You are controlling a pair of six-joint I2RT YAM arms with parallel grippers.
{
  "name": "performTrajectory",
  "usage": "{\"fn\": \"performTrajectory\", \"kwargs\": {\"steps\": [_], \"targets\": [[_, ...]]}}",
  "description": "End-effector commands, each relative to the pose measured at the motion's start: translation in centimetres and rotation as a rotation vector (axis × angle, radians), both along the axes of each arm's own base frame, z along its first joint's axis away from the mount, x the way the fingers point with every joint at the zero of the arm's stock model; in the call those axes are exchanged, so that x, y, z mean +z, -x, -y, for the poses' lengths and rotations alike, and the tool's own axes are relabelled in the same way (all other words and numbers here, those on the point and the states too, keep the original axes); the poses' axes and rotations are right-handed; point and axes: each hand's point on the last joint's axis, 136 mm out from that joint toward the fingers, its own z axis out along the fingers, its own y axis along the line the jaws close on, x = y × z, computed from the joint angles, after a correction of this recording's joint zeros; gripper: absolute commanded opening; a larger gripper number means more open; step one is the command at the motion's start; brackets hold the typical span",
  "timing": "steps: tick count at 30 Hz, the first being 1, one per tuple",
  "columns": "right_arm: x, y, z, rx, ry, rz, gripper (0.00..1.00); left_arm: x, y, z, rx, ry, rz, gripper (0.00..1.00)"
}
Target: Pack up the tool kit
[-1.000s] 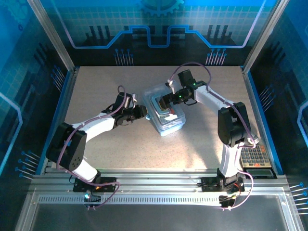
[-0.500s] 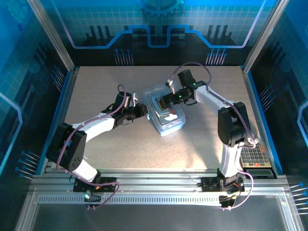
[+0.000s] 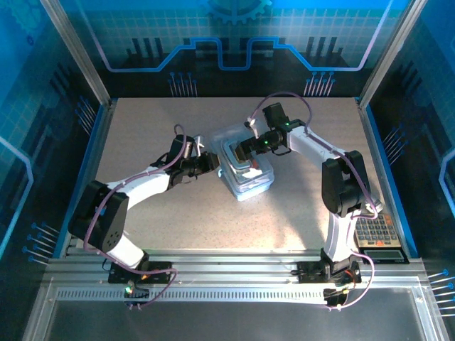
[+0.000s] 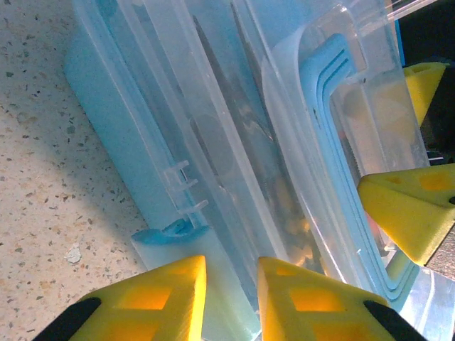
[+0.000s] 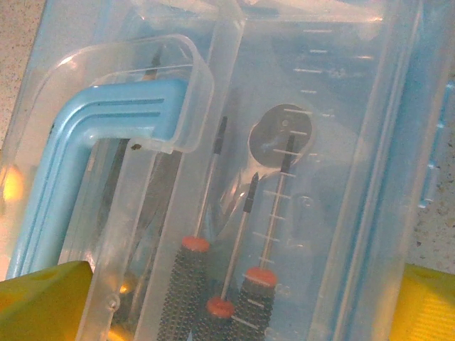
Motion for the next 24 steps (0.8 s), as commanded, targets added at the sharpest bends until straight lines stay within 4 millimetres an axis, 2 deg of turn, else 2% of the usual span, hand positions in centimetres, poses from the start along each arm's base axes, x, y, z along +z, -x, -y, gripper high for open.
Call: {"fn": "performTrajectory", "kwargs": {"steps": [1, 17, 20, 24], "targets": [[-6.4, 6.5, 0.0, 0.083, 0.057, -0.303, 1.0, -0.6, 0.3, 0.8, -0.02, 0.028, -0.02, 0.26], [-6.4, 6.6, 0.0, 0.087, 0.06, -0.307, 1.0, -0.6, 0.2, 1.6, -0.038, 0.039, -0.025, 0.25], [-6.4, 6.6, 0.0, 0.087, 0.059, -0.308, 1.0, -0.7, 0.6, 0.8, -0.029, -0.008, -0.038, 0.26], [-6.5, 6.6, 0.0, 0.088, 0.06, -0.309, 1.0, -0.7, 1.2, -1.0, 0.0, -0.099, -0.048, 0.34]]}}
